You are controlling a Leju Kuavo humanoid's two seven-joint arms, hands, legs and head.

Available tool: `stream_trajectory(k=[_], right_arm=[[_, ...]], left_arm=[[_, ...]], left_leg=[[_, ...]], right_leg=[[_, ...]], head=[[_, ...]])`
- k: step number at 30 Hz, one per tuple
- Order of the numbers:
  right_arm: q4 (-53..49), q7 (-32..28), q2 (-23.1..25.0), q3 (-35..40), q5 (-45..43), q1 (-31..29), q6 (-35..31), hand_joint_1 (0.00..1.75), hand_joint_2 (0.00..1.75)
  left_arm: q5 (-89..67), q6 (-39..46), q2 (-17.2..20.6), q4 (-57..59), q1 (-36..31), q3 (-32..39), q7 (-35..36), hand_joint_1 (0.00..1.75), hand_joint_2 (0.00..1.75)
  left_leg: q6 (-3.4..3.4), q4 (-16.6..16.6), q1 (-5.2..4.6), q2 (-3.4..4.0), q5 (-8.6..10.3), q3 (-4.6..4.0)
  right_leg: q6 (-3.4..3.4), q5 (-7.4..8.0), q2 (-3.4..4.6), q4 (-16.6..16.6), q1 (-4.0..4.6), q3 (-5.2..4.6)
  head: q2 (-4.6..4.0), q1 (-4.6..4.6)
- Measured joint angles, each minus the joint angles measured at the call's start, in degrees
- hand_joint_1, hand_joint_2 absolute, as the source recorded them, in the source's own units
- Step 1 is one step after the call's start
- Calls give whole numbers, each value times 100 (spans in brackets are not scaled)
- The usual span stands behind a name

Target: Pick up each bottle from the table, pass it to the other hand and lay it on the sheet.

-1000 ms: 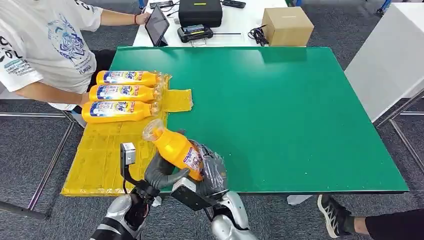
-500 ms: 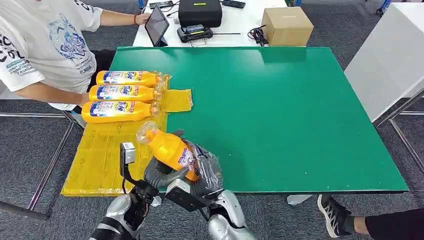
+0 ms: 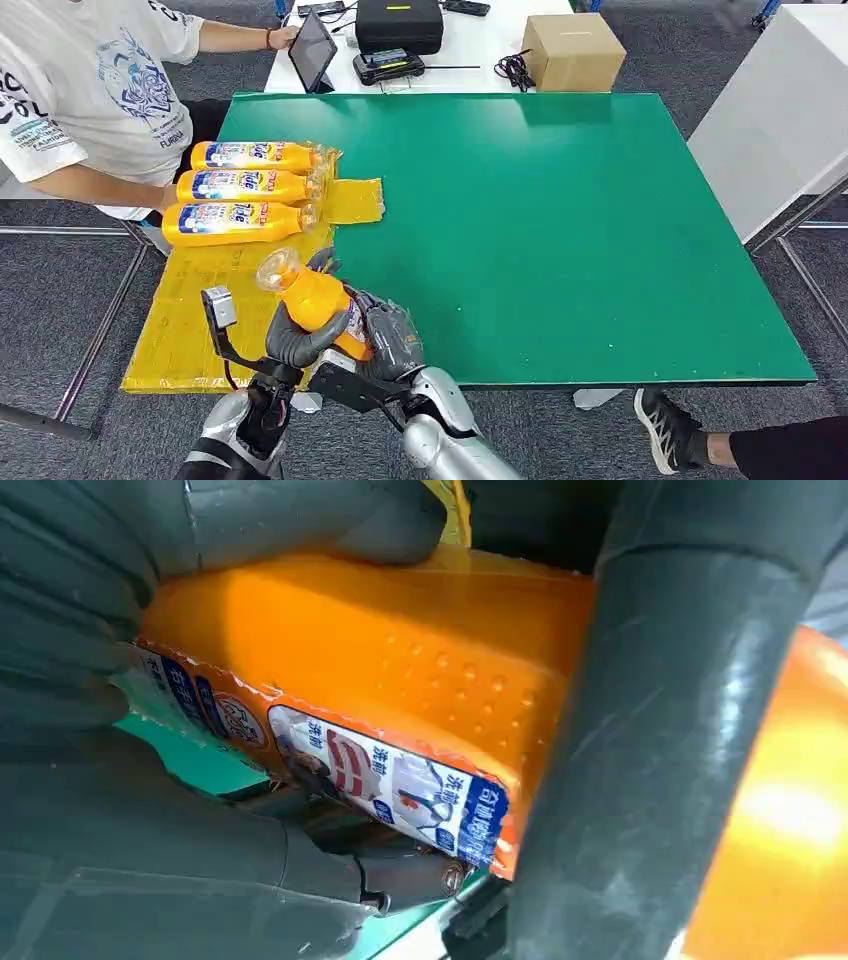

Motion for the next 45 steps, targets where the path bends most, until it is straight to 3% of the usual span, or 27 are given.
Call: stream_trajectory(k=[18, 19, 20, 21, 22, 30, 39, 45], right_arm=[[146, 20, 44, 35, -66, -90, 30, 175, 175], [146, 20, 44, 35, -68, -90, 28, 106, 175], [146, 20, 44, 33, -68, -89, 22, 0, 175], [144, 20, 44, 28, -68, -89, 11, 0, 175], [142, 20, 44, 26, -66, -84, -13, 0, 0], [-162, 41, 26, -79, -164, 176, -580, 0, 0], [-1780, 122, -122, -453, -127, 774, -1110, 0, 0], [-2398, 4, -160, -514, -212, 935, -1159, 0, 0]], left_arm=[[-72, 26, -24, -37, 19, 96, -26, 175, 175], [-72, 26, -24, -39, 19, 96, -26, 175, 175], [-83, 26, -24, -39, 19, 96, -26, 175, 175], [-94, 26, -24, -42, 19, 96, -26, 175, 175], [-122, 30, -24, -48, 17, 96, -28, 175, 175], [-766, 857, -98, -264, -104, 118, -487, 175, 175], [-2234, 2365, -107, -575, -301, 536, -1242, 175, 175], [-2689, 2862, -122, -577, -409, 798, -1559, 175, 175]], left_leg=[[0, 0, 0, 13, 0, 1], [0, 0, 0, 13, 0, 1], [0, 0, 0, 13, 0, 1], [0, 0, 0, 13, 0, 1], [0, 0, 0, 13, 0, 1], [0, 0, 0, 10, 0, -4], [0, 0, 0, 11, 0, -3], [0, 0, 0, 11, 0, -3]], right_leg=[[0, 0, 9, 0, 0, -3], [0, 1, 9, 0, 0, -3], [-1, 1, 9, 0, 0, -3], [-1, 1, 9, 0, 0, -4], [-1, 1, 10, 0, 0, -3], [0, 1, 8, 1, 0, -3], [0, 1, 9, 1, 1, -3], [0, 1, 9, 1, 0, -3]], head=[[0, 0], [0, 0], [0, 0], [0, 0], [0, 0], [0, 4], [0, 2], [0, 2]])
